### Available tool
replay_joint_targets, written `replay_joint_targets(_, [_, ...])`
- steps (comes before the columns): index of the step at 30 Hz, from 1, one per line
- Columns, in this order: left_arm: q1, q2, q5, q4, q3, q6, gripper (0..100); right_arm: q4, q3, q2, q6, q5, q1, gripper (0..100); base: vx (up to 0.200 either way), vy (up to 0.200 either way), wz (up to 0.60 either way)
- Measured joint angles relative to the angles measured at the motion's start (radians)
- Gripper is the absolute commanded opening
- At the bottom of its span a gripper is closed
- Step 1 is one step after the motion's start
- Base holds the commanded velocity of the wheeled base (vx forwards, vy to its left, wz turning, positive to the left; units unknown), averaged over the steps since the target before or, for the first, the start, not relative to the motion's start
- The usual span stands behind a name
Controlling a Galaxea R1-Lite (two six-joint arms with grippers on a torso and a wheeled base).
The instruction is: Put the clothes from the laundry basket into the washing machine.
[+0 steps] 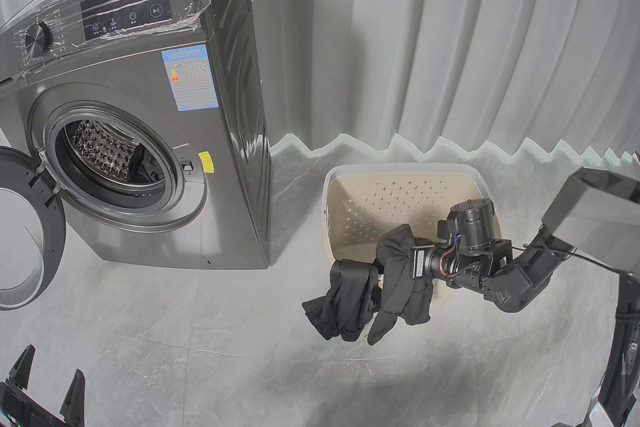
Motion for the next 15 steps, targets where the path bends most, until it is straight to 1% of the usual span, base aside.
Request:
replay_joint_targets(4, [0.000,0.000,0.000,0.000,0.000,0.000,100,-0.003,0.053,-0.134,-0.002,0.001,0.019,0,0.000,0.000,0.00])
replay_joint_targets(10, [0.000,0.000,0.000,0.000,0.000,0.000,100,-0.018,0.151,-0.396,-0.015,0.001,0.076,0,0.000,0.000,0.00])
replay_joint_targets(12, [0.000,0.000,0.000,0.000,0.000,-0.001,100,-0.020,0.170,-0.471,-0.032,0.000,0.091,0,0.000,0.000,0.00])
replay_joint_targets(13, [0.000,0.000,0.000,0.000,0.000,-0.002,100,-0.024,0.177,-0.513,-0.050,-0.003,0.099,0,0.000,0.000,0.00])
replay_joint_targets(15, [0.000,0.000,0.000,0.001,0.000,-0.003,100,-0.031,0.187,-0.586,-0.092,-0.024,0.110,0,0.000,0.000,0.00])
